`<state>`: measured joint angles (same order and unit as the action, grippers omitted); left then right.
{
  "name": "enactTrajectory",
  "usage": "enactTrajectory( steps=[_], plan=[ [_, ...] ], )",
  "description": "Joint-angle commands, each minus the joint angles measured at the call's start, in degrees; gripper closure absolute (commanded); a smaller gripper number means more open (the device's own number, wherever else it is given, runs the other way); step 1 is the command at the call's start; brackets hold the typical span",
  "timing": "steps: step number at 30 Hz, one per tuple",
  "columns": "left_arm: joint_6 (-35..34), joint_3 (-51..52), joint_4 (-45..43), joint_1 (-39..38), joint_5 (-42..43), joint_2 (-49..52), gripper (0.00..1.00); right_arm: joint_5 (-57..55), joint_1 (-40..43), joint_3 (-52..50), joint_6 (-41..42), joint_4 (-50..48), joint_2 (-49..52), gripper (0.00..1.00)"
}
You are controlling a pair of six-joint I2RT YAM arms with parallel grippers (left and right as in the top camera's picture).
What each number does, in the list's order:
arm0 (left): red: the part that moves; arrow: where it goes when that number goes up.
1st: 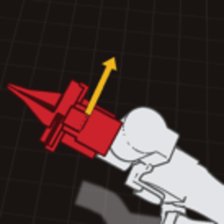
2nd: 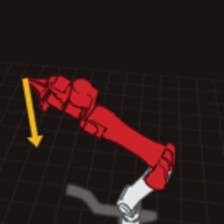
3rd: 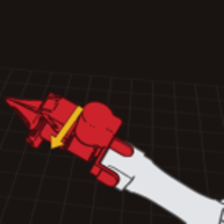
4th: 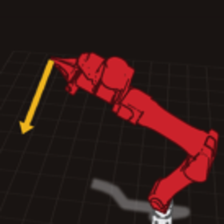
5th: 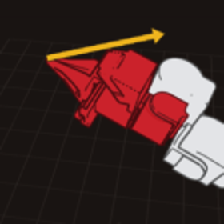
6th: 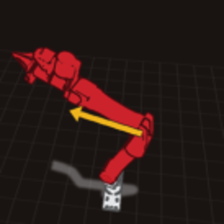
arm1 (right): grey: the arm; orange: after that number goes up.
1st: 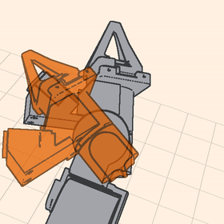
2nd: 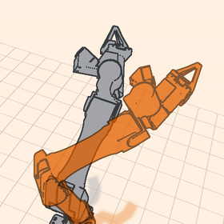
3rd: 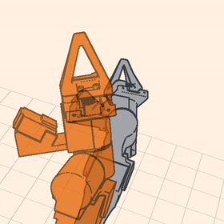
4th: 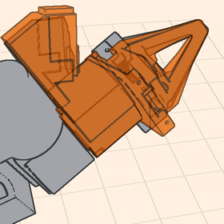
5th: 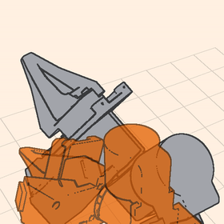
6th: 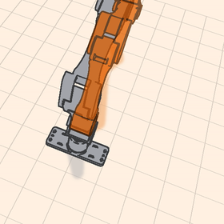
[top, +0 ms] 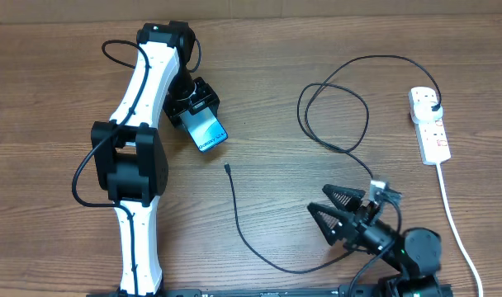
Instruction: Plug charger to phone and switch on socket
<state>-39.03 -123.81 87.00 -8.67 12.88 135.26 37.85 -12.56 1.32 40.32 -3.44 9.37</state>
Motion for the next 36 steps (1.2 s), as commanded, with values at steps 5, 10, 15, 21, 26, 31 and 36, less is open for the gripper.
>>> enactTrajectory(
  steps=[5,10,15,21,26,31,36],
  plan=[
    [-0.28,-1.53,0.11,-0.24,0.48,-0.37,0.96,-14.71,-11.69,10.01,-9.53,-1.9,19.3,0.0],
    [0.31,-1.53,0.04,-0.24,0.0,-0.37,0.96,-20.41,-17.86,17.62,-15.08,-1.88,32.87,0.0],
    [0.28,-1.53,-0.07,-0.22,-1.31,-0.37,0.96,-27.19,-24.85,26.4,-20.2,-2.36,48.87,0.0],
    [0.39,-1.53,-0.22,0.44,-1.46,-0.37,0.96,-31.78,-31.1,37.62,-24.57,-4.24,71.41,0.0],
    [1.42,-1.53,-0.2,1.86,-1.27,-0.37,0.96,-27.26,-31.36,39.21,-24.48,-12.31,79.67,0.0],
    [1.81,-1.53,-0.02,2.69,-1.27,-0.37,0.96,-25.46,-31.36,39.21,-23.82,-15.43,80.11,0.0],
    [1.79,-1.53,-0.33,2.71,-1.29,-0.37,0.96,-24.81,-31.63,39.21,-23.98,-13.86,80.13,0.0]
  ],
)
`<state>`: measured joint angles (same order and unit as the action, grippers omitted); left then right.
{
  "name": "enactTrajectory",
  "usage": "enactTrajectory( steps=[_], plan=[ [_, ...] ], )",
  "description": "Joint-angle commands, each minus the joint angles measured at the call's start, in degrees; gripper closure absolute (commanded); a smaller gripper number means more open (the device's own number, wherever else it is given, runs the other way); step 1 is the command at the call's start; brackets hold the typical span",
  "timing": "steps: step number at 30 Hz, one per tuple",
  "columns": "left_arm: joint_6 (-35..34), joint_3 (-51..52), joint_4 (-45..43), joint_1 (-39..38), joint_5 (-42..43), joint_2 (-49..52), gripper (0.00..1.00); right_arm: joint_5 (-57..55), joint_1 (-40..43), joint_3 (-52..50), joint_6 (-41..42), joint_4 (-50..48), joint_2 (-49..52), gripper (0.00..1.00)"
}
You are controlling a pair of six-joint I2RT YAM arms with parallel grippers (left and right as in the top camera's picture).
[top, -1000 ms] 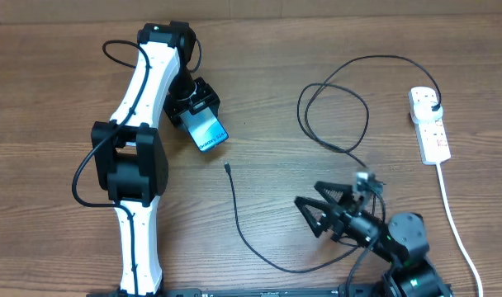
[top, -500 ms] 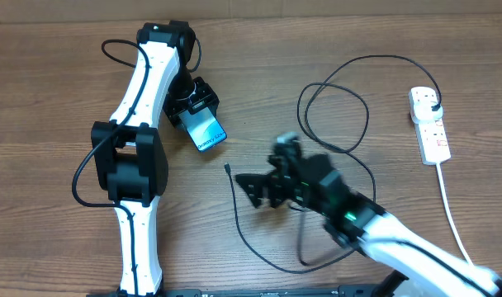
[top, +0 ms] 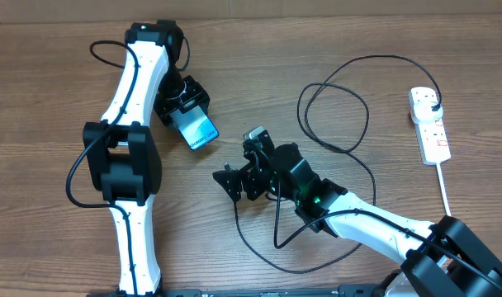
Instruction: Plug charger to phone and switch on socket
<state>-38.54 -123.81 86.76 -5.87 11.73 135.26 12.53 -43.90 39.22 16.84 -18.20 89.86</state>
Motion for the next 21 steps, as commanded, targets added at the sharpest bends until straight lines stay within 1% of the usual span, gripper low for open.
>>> enactTrajectory(
  steps=[1,4,7,13,15,17,21],
  plan=[
    [1.31,-1.53,-0.28,-0.09,-0.13,-0.37,0.96,-0.59,-0.31,1.31,-0.87,1.75,-0.35,0.0],
    [1.29,-1.53,-1.14,-0.09,-0.09,-0.37,0.96,-5.31,-0.55,1.31,-3.78,5.07,-0.2,0.0],
    [1.29,-1.53,-1.14,-0.09,-0.07,-0.37,0.96,-8.59,-0.83,1.31,-3.85,6.25,-0.04,0.0],
    [1.29,-1.53,-0.87,-0.11,1.09,-0.37,0.96,-8.41,-0.83,1.31,-3.82,5.44,-0.04,0.0],
    [1.29,-1.53,-0.85,-0.11,2.16,-0.37,0.96,-6.8,-0.83,1.31,-3.74,4.42,-0.04,0.0],
    [1.27,-1.53,-0.87,-0.15,3.48,-0.37,0.96,-4.94,-0.81,1.36,-1.31,2.38,-0.04,0.0],
    [-0.59,-1.53,-0.68,-0.39,6.45,-0.37,0.96,-3.41,1.99,1.42,10.34,-0.59,-0.04,0.0]
  ],
)
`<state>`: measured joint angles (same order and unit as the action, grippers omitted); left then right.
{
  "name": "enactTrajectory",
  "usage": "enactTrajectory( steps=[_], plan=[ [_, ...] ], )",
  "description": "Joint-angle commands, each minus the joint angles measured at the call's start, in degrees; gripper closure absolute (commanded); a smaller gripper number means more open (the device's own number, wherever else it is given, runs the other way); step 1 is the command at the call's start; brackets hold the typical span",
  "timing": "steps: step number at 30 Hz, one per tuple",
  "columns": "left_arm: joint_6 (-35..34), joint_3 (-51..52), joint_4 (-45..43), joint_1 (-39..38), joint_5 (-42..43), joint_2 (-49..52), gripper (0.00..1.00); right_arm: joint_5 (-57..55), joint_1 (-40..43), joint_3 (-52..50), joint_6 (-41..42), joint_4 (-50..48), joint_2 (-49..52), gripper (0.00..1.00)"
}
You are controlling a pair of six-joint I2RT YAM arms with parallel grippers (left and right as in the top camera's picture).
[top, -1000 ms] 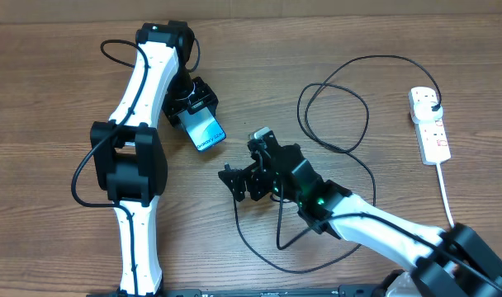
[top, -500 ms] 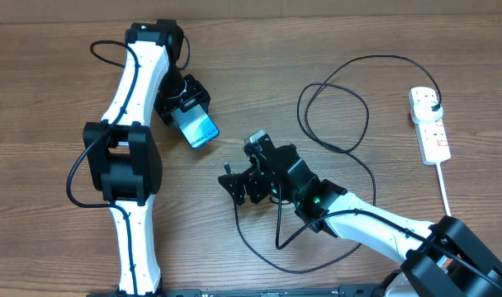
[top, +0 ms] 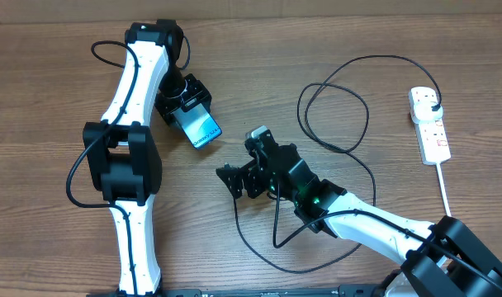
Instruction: Plug charger to phone and switch on socket
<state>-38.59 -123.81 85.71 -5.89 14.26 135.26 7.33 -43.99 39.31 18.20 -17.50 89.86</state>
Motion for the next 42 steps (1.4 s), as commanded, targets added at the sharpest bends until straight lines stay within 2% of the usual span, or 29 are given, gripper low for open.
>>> enactTrajectory(
  steps=[1,5,11,17,22,29,35,42],
  plan=[
    [-1.7,-1.53,0.37,-0.57,4.74,-0.37,0.96,2.78,3.37,1.33,11.93,-1.92,0.07,0.0],
    [-5.42,-1.53,-0.79,-1.73,8.24,-0.37,0.96,8.33,8.09,1.33,21.55,-6.45,2.01,0.0],
    [-10.19,-1.53,-5.07,-5.03,12.31,-0.37,0.96,13.86,10.32,2.25,29.55,-13.53,9.09,0.0],
    [-13.14,-1.53,-8.5,-8.41,12.79,-0.37,0.96,15.17,10.86,3.87,29.59,-13.49,11.85,0.0],
    [-13.33,-1.51,-6.8,-7.82,12.28,-0.37,0.96,25.66,15.5,3.85,27.85,-13.75,11.08,0.0],
    [-13.7,-1.51,-0.7,-2.91,16.35,-0.37,0.96,27.91,25.64,3.85,23.28,-1.2,8.28,0.0],
    [-8.28,-1.51,5.92,0.85,23.12,-0.37,0.96,23.12,31.26,3.85,22.32,7.85,8.28,0.0],
    [1.03,-1.49,11.15,2.12,23.3,-0.37,0.96,22.71,31.47,3.85,20.87,10.47,8.28,0.0]
  ],
)
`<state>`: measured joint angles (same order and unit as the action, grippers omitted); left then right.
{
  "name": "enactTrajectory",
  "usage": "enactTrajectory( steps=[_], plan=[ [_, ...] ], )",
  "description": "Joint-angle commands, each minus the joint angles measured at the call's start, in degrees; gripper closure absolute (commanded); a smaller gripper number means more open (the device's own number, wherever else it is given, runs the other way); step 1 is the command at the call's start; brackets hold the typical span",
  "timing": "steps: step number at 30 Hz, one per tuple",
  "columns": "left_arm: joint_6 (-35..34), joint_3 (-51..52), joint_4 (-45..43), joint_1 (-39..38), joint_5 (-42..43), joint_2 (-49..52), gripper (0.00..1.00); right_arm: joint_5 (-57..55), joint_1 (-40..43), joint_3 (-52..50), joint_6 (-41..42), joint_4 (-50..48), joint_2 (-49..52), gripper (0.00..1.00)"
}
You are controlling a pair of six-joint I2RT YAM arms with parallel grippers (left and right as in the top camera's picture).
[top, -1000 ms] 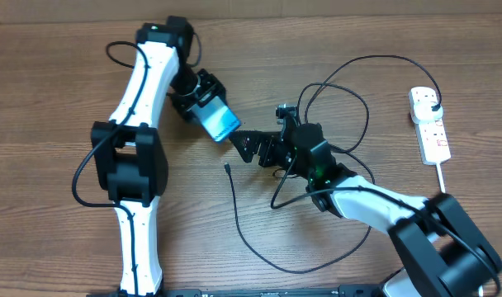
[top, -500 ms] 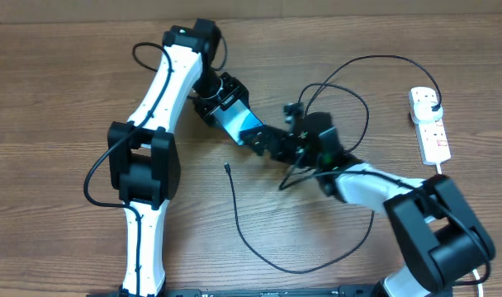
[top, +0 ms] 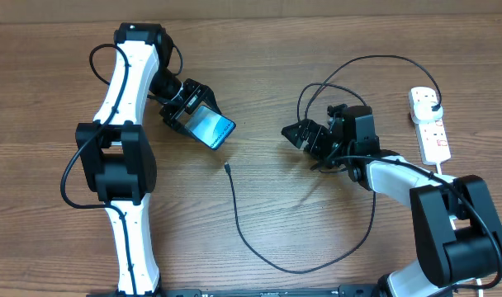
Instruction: Plug charger to phone and switch on socket
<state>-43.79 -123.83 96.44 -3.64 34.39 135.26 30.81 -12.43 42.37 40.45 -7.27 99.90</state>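
Note:
My left gripper (top: 187, 114) is shut on the phone (top: 212, 129), holding it tilted at the back left with its lit screen showing and its free end pointing right. The black charger cable (top: 237, 216) lies on the table. Its small plug end (top: 227, 168) rests free just below the phone. The cable curves along the front, loops at the back and runs to the white power strip (top: 430, 132) at the far right. My right gripper (top: 306, 142) hovers open and empty at centre right, beside the cable loop and well to the right of the plug end.
The power strip's white lead (top: 453, 219) runs down the right side towards the front edge. The cable's big loop (top: 338, 103) lies behind my right arm. Bare wooden table (top: 53, 206) surrounds the arms.
My right gripper has gone from the cable's plug end at table centre to centre right, empty. The plug end lies free on the table. My left gripper has turned the phone flatter and shifted it slightly right.
At first my right gripper stood open near the front right, with my left holding the phone at the back left. Then the right gripper was down at the cable's plug end for two moments, the cable bent. Now it is away to the right and the plug lies free.

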Motion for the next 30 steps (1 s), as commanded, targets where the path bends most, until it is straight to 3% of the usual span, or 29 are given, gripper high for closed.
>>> enactTrajectory(
  steps=[1,15,21,26,30],
  plan=[
    [6.78,-1.46,0.42,-0.15,3.19,-0.37,0.96,-0.74,-0.09,0.76,-1.57,0.76,-1.75,0.0],
    [9.35,-1.46,0.39,-0.55,1.38,-0.37,0.96,0.28,-1.29,0.76,-2.01,2.1,-1.75,0.0],
    [15.39,-1.46,-5.18,-0.55,0.48,-0.37,0.96,2.12,-9.31,0.79,-7.04,-2.78,-1.75,0.0],
    [12.35,-1.46,-7.45,-0.46,-9.92,-0.37,0.96,-3.32,-17.18,1.22,-9.18,-7.52,-1.75,0.0],
    [11.8,-1.46,-10.08,-1.55,-13.84,-0.37,0.96,-9.05,-19.15,2.97,-5.51,-7.67,-1.75,0.0]
  ],
)
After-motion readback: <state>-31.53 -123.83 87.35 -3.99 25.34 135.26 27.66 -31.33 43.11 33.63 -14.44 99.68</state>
